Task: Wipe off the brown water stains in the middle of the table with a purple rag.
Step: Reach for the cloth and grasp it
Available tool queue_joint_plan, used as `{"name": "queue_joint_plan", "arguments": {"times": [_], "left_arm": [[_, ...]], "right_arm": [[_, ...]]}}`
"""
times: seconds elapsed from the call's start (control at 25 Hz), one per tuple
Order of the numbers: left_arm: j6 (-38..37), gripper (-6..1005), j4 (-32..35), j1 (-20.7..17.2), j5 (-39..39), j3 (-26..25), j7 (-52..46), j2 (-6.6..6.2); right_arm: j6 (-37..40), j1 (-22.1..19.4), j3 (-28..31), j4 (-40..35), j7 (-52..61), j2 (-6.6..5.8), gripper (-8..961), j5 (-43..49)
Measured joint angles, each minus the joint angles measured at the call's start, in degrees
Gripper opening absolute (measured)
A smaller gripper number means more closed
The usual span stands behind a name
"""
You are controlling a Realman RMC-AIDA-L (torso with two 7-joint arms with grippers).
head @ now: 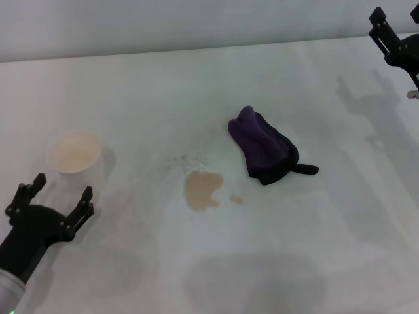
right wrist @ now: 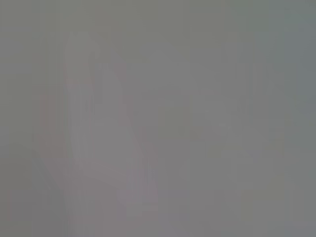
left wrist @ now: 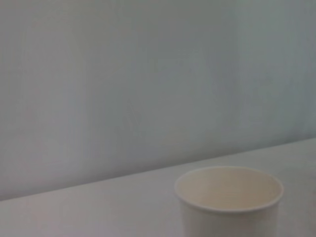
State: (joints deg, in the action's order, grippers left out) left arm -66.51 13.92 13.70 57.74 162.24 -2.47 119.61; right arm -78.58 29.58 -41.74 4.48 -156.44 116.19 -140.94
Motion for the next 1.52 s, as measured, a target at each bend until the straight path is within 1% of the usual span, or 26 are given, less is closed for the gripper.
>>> {"name": "queue_joint_plan", "arguments": {"times": [0.12,0.28,0.4,0.52,0.6,0.68,0.72,0.84,0.92,1.04,1.12,1.16,1.28,1.44,1.52], "left_arm": [[-3.2,892,0.0,-1.8,1.0,-0.1,0.1,0.01],[-9.4,892,-0.1,-4.2,6.9,-0.2,0.0,-0.11],[-11.9,892,-0.2,-4.5,10.9,-0.2,-1.2,-0.18],[-13.0,891,-0.7,-4.2,13.7,-0.2,-4.8,-0.31],[-13.1,891,-1.2,-3.8,15.2,-0.2,-6.7,-0.4],[-13.1,891,-1.8,-3.4,17.2,-0.2,-7.4,-0.41],[-13.0,891,-2.1,-3.3,18.3,-0.2,-7.5,-0.39],[-12.4,891,-2.5,-2.7,20.5,-0.2,-7.5,-0.37],[-11.5,891,-3.1,-2.1,21.7,-0.2,-7.4,-0.33],[-10.2,891,-3.6,-1.5,23.4,-0.2,-7.2,-0.22],[-9.5,891,-3.7,-1.2,24.0,-0.2,-7.1,-0.28],[-9.3,891,-3.8,-1.1,24.1,-0.2,-7.0,-0.32],[-8.8,891,-4.3,-0.8,24.1,-0.1,-6.9,-0.4],[-7.2,891,-4.7,-0.1,24.3,-0.1,-7.0,-0.46],[-6.8,891,-5.2,0.4,24.4,-0.2,-7.3,-0.45]], "right_arm": [[-0.2,0.2,0.0,0.0,0.7,0.0,868,0.0],[-0.4,0.8,-0.9,-0.2,5.9,-0.11,868,0.6],[0.3,1.0,-4.5,-3.2,9.6,-0.41,866,5.1],[3.9,1.9,-8.7,-7.8,13.0,-0.24,864,8.8],[8.5,3.5,-13.1,-10.7,17.1,-0.26,863,10.4],[15.7,5.1,-20.5,-15.1,22.6,-0.37,862,11.7],[19.7,5.8,-25.3,-18.2,25.9,-0.39,861,12.1],[33.6,6.3,-39.1,-28.7,34.6,-0.47,860,12.6],[45.4,6.4,-48.7,-36.9,40.6,-0.65,859,13.7],[61.4,6.5,-59.8,-47.1,48.6,-0.73,857,18.8],[67.8,6.7,-64.4,-51.2,53.0,-0.63,856,22.5],[69.4,6.7,-65.5,-52.1,54.5,-0.56,855,23.4],[70.0,7.3,-67.3,-52.6,59.2,-0.65,853,24.0],[67.3,7.9,-68.5,-51.5,65.1,-1.23,852,25.2],[65.9,8.2,-68.4,-50.8,68.6,-1.46,852,28.0]]}}
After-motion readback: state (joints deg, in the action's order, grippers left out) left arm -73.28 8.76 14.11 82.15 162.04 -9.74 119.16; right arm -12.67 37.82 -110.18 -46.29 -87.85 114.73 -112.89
